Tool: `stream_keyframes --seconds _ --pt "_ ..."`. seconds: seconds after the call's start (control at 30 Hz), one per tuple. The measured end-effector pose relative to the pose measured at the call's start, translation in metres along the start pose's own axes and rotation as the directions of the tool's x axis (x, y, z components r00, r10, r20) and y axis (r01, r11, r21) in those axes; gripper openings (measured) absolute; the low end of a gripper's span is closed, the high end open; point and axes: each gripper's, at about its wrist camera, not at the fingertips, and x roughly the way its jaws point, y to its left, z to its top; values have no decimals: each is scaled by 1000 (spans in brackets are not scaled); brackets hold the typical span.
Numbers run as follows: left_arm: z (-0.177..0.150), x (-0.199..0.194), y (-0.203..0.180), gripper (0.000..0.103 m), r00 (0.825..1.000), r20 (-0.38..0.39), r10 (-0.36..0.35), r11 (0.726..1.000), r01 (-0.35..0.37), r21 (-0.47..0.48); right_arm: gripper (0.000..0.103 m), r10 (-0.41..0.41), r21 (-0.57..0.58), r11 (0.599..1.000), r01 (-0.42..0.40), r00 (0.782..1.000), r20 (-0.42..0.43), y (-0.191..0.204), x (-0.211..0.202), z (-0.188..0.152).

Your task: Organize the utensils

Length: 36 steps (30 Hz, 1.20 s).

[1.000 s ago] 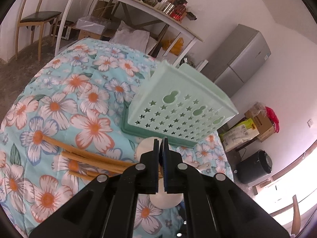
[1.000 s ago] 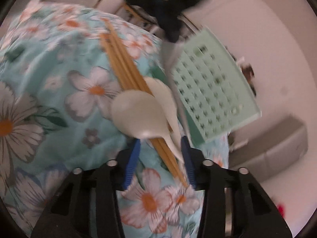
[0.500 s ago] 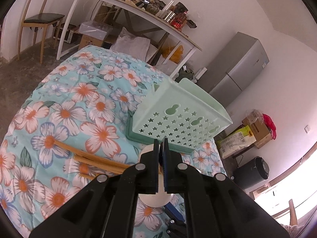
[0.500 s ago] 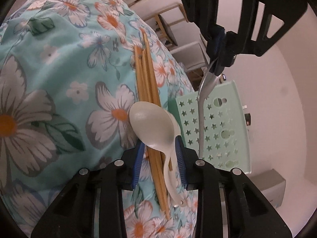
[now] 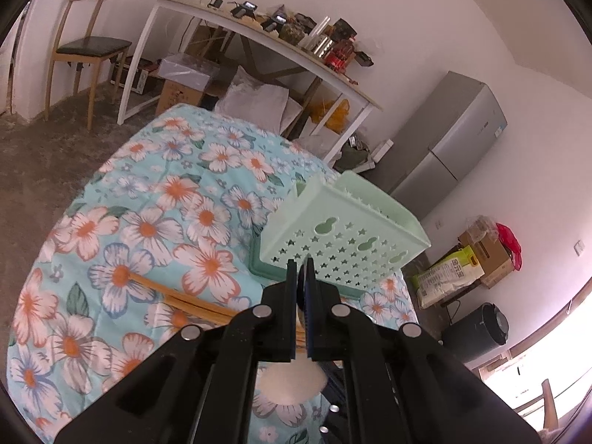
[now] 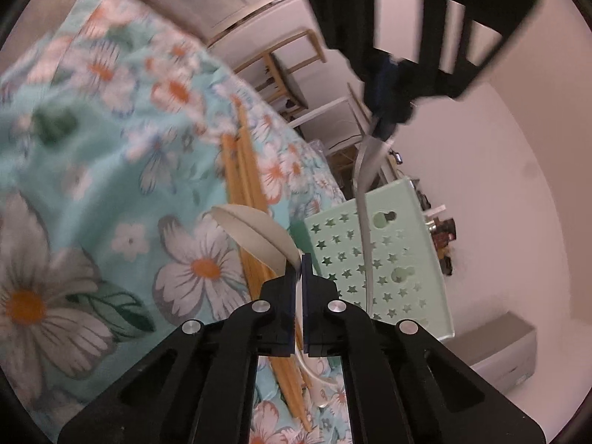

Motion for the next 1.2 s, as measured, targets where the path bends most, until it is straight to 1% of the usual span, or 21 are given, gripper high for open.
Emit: stream_keyframes --seconds 0.1,0.13,0.2,0.27,0.33,0.4,0.43,0.5,0.53,0.57,0.63,0.67,0.7,0.77,0.83,0.9,0.93,1.0,1.07,1.13,1.2 --pt "7 -13 -3 3 999 34 2 1000 -3 6 1 17 90 996 -17 1000 -4 -17 -7 3" --pt "10 -18 -5 3 999 47 1 1000 -2 9 1 26 136 990 -25 1000 -7 -26 -9 4" --pt "17 -29 -9 3 997 77 -4 1000 3 19 1 40 218 975 -37 999 -13 -41 -13 2" --pt "27 -43 -15 3 993 118 -14 999 9 37 1 52 312 949 -42 998 -23 -60 -17 -1" --pt "38 -53 -21 3 988 152 -22 998 14 55 1 72 422 905 -53 997 -30 -84 -21 -7" --pt "52 -63 -29 3 981 190 -30 996 14 84 1 91 538 841 -62 995 -29 -111 -23 -14" --pt "60 -67 -34 3 978 208 -32 995 11 102 1 94 576 815 -61 995 -27 -118 -25 -18" --pt "74 -75 -45 3 969 244 -27 989 -9 146 1 106 663 745 -71 994 -13 -138 -31 -33" --pt "79 -78 -50 3 966 259 -19 985 -26 170 1 110 711 698 -78 994 1 -152 -36 -41" --pt "84 -78 -56 3 962 271 -1 978 -56 200 1 109 746 661 -81 994 12 -164 -37 -46" --pt "93 -74 -68 3 957 285 58 954 -138 267 1 104 804 587 -89 994 34 -186 -41 -58" --pt "95 -71 -72 3 955 284 82 943 -167 289 1 101 835 541 -103 993 57 -198 -43 -65" --pt "99 -65 -77 3 953 279 118 925 -208 319 1 99 853 508 -116 992 75 -206 -42 -69" --pt "104 -51 -82 3 948 267 171 896 -262 358 1 83 893 427 -144 989 120 -230 -40 -79" --pt "108 -40 -86 3 942 264 209 869 -303 391 1 64 912 372 -172 985 159 -245 -40 -88" --pt "111 -27 -90 3 935 255 244 842 -335 422 1 50 923 329 -200 980 195 -257 -35 -92" --pt "112 -21 -90 3 935 245 256 833 -342 435 1 41 926 305 -223 974 221 -266 -35 -95" --pt "115 -5 -89 3 934 216 285 814 -354 460 1 22 927 279 -249 967 254 -282 -34 -99" --pt "117 13 -87 3 933 182 311 799 -361 481 1 12 927 266 -266 962 272 -291 -30 -99" --pt "119 25 -85 3 933 147 330 795 -358 490 1 9 925 244 -292 954 299 -299 -25 -100" --pt "122 44 -80 3 936 93 339 803 -340 489 1 8 923 222 -315 947 321 -304 -21 -100"
